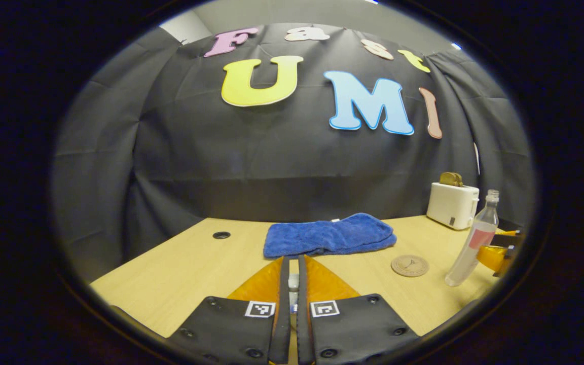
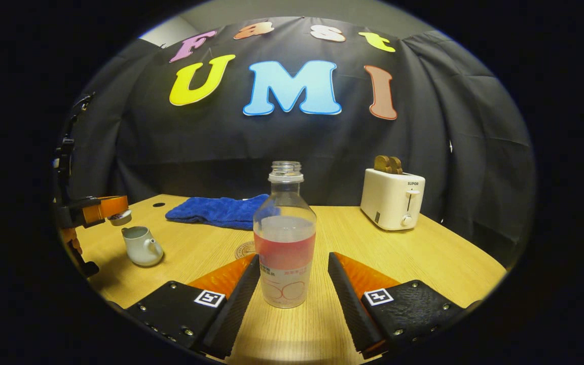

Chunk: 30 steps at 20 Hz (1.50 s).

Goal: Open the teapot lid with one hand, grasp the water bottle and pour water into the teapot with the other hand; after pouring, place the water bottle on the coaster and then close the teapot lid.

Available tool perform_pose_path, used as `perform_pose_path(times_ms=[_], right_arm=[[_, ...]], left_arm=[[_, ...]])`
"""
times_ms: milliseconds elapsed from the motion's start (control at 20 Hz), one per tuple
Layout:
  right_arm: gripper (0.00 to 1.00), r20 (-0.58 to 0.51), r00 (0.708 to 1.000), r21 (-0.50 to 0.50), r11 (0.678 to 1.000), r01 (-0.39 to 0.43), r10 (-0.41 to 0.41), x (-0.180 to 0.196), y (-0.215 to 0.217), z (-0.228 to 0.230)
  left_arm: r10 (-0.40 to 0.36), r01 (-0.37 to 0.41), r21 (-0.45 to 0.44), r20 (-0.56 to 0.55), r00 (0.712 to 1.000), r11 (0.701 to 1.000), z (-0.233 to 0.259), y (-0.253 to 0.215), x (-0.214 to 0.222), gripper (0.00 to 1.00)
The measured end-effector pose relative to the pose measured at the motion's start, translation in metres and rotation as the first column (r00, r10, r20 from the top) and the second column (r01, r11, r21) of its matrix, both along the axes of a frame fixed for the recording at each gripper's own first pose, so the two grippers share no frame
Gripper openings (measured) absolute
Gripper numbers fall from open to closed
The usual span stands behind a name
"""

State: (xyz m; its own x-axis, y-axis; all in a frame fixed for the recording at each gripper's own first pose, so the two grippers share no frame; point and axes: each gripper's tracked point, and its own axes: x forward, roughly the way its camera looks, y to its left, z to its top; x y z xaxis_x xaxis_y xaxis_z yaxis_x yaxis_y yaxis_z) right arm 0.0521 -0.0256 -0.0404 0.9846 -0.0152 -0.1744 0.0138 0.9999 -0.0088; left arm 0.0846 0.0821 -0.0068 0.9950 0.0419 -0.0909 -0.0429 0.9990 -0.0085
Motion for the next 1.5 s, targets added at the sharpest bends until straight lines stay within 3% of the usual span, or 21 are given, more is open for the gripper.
perform_pose_path(times_ms=[450, 600, 800, 900, 1100, 1250, 1500], right_arm=[[0.85, -0.121, 0.992, 0.025, 0.999, -0.022, 0.025, 0.026, 0.005, -0.034], [0.78, -0.115, 0.993, 0.013, 0.999, -0.03, 0.031, 0.025, 0.007, -0.032], [0.76, -0.115, 0.993, -0.063, 0.997, -0.043, 0.036, 0.026, 0.009, -0.02], [0.76, -0.083, 0.996, -0.157, 0.987, -0.039, 0.026, 0.029, 0.009, 0.0], [0.76, -0.025, 0.998, -0.402, 0.914, -0.057, 0.051, 0.041, 0.023, 0.038], [0.76, -0.031, 0.995, -0.522, 0.847, -0.101, 0.1, 0.048, 0.045, 0.042], [0.76, -0.062, 0.987, -0.708, 0.691, -0.147, 0.146, 0.06, 0.073, 0.04]], left_arm=[[0.024, -0.024, -0.01, -0.01, 1.0, 1.0, -0.002, 0.028, -0.008, 0.12], [0.024, -0.024, -0.019, -0.022, 0.999, 1.0, -0.009, 0.03, -0.01, 0.12], [0.018, -0.019, -0.027, -0.029, 0.999, 0.999, -0.012, 0.031, -0.01, 0.11], [0.019, -0.02, -0.029, -0.027, 0.999, 0.999, -0.011, 0.033, -0.012, 0.12], [0.025, -0.026, -0.035, -0.024, 0.999, 0.999, -0.01, 0.041, -0.018, 0.12], [0.035, -0.035, -0.04, -0.022, 0.999, 0.999, -0.009, 0.049, -0.023, 0.12], [0.063, -0.064, -0.048, -0.029, 0.998, 0.997, -0.013, 0.07, -0.035, 0.12]])
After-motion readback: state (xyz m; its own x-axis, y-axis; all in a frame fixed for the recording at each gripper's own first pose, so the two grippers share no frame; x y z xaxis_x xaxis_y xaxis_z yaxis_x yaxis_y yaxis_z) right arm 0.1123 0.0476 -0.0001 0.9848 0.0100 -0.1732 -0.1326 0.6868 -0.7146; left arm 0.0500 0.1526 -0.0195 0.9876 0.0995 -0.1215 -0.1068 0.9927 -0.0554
